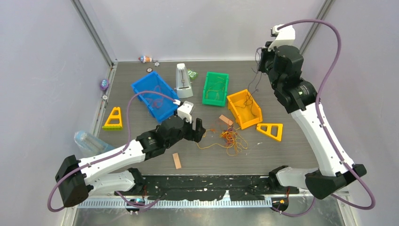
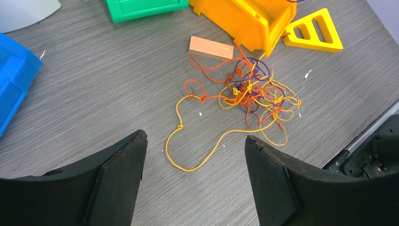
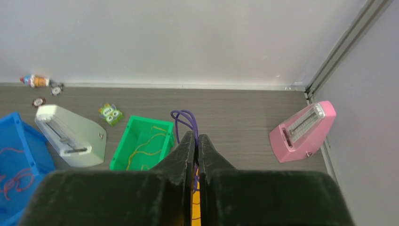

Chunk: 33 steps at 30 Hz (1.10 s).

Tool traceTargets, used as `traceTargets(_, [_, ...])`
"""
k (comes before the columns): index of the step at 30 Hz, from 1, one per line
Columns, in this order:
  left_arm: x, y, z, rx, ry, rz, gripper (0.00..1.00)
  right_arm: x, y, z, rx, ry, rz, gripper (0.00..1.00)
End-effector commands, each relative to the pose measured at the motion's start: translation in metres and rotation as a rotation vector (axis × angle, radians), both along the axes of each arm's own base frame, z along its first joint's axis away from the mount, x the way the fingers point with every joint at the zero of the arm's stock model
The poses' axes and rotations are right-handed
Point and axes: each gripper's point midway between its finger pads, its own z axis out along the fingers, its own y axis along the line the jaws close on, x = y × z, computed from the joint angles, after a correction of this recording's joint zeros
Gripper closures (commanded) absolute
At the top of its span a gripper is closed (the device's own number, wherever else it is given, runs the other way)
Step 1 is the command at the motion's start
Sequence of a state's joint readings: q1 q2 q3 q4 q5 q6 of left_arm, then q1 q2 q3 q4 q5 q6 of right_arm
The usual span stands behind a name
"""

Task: Untangle the cables

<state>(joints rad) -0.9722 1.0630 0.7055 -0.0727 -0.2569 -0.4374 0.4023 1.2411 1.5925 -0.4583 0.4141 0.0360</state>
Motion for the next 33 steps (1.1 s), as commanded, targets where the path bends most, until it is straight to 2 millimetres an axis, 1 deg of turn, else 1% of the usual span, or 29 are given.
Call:
traceTargets(1, [0.002, -0.001, 0.013, -0.023, -0.024, -0.006, 0.23, 0.010, 0.006, -0.028, -0.050, 0.063, 0.033, 0.95])
traceTargets(2, [0.002, -0.001, 0.012, -0.021, -0.023, -0.003, 0.22, 0.011, 0.006, -0.044, -0.063, 0.095, 0.031, 0.95])
traceTargets(3, [0.002, -0.001, 0.012, -0.020, -0.023, -0.002, 0.22, 0.010, 0.005, -0.052, -0.069, 0.107, 0.025, 0.95])
traceTargets(4, [0.002, 0.000, 0.012, -0.018, -0.023, -0.001, 0.22, 0.012, 0.005, -0.070, -0.080, 0.131, 0.022, 0.95])
traceTargets(5, [0.002, 0.000, 0.012, -0.018, -0.024, 0.000, 0.22, 0.011, 0.003, -0.077, -0.080, 0.136, 0.015, 0.95])
traceTargets(6, [0.002, 0.000, 0.012, -0.016, -0.022, -0.003, 0.22, 0.012, 0.003, -0.093, -0.081, 0.153, 0.012, 0.95])
traceTargets(7, [0.002, -0.001, 0.012, -0.015, -0.023, -0.003, 0.22, 0.015, 0.002, -0.098, -0.077, 0.155, 0.007, 0.95])
traceTargets(8, [0.002, -0.001, 0.012, -0.013, -0.022, -0.004, 0.21, 0.017, 0.002, -0.113, -0.085, 0.184, 0.005, 0.95])
traceTargets(9, [0.002, 0.000, 0.012, -0.010, -0.021, -0.004, 0.21, 0.020, 0.001, -0.118, -0.086, 0.194, 0.002, 0.95])
traceTargets(10, [0.002, 0.000, 0.011, -0.006, -0.021, -0.005, 0.21, 0.025, 0.000, -0.128, -0.096, 0.217, -0.002, 0.95])
traceTargets(11, [0.002, 0.001, 0.011, -0.004, -0.021, -0.005, 0.21, 0.029, 0.001, -0.128, -0.101, 0.221, -0.001, 0.95])
traceTargets(12, [0.001, 0.001, 0.011, -0.003, -0.022, -0.004, 0.21, 0.035, 0.001, -0.136, -0.116, 0.244, -0.003, 0.95])
traceTargets(13, [0.002, 0.002, 0.011, -0.002, -0.021, -0.003, 0.21, 0.038, 0.001, -0.134, -0.119, 0.247, -0.009, 0.95])
traceTargets(14, [0.001, 0.002, 0.011, -0.002, -0.022, -0.003, 0.21, 0.043, 0.001, -0.142, -0.142, 0.271, -0.012, 0.95])
traceTargets(15, [0.001, 0.002, 0.012, -0.002, -0.023, -0.002, 0.21, 0.045, 0.001, -0.141, -0.151, 0.279, -0.012, 0.95])
traceTargets(16, [0.001, 0.002, 0.012, -0.002, -0.023, -0.001, 0.21, 0.050, 0.002, -0.151, -0.164, 0.307, -0.013, 0.95])
traceTargets(17, [0.001, 0.003, 0.011, 0.000, -0.022, 0.000, 0.21, 0.051, 0.002, -0.157, -0.167, 0.327, -0.016, 0.95])
traceTargets(20, [0.001, 0.003, 0.010, -0.001, -0.021, 0.000, 0.21, 0.055, 0.007, -0.193, -0.143, 0.413, -0.020, 0.95])
traceTargets(24, [0.000, 0.002, 0.009, 0.005, -0.016, -0.006, 0.21, 0.051, 0.018, -0.254, -0.081, 0.557, 0.016, 0.95])
traceTargets(25, [0.000, 0.002, 0.008, 0.007, -0.014, -0.009, 0.21, 0.049, 0.020, -0.274, -0.066, 0.604, 0.015, 0.95])
traceTargets(26, [0.000, 0.001, 0.007, 0.008, -0.013, -0.011, 0.21, 0.047, 0.022, -0.285, -0.052, 0.634, 0.028, 0.95])
traceTargets(27, [0.000, 0.001, 0.006, 0.010, -0.009, -0.014, 0.21, 0.045, 0.023, -0.304, -0.042, 0.682, 0.023, 0.95])
traceTargets(28, [-0.001, 0.000, 0.006, 0.009, -0.008, -0.016, 0.21, 0.044, 0.024, -0.313, -0.029, 0.708, 0.031, 0.95])
traceTargets(29, [-0.001, 0.000, 0.005, 0.010, -0.004, -0.017, 0.21, 0.043, 0.025, -0.330, -0.021, 0.752, 0.028, 0.95])
traceTargets(30, [-0.001, -0.001, 0.004, 0.011, 0.000, -0.019, 0.20, 0.042, 0.027, -0.339, -0.006, 0.775, 0.034, 0.95])
traceTargets(31, [-0.002, -0.001, 0.002, 0.014, 0.004, -0.021, 0.20, 0.042, 0.025, -0.355, 0.005, 0.818, 0.021, 0.95])
traceTargets(33, [-0.002, -0.003, -0.001, 0.021, 0.019, -0.026, 0.18, 0.041, 0.025, -0.374, 0.023, 0.876, 0.019, 0.94])
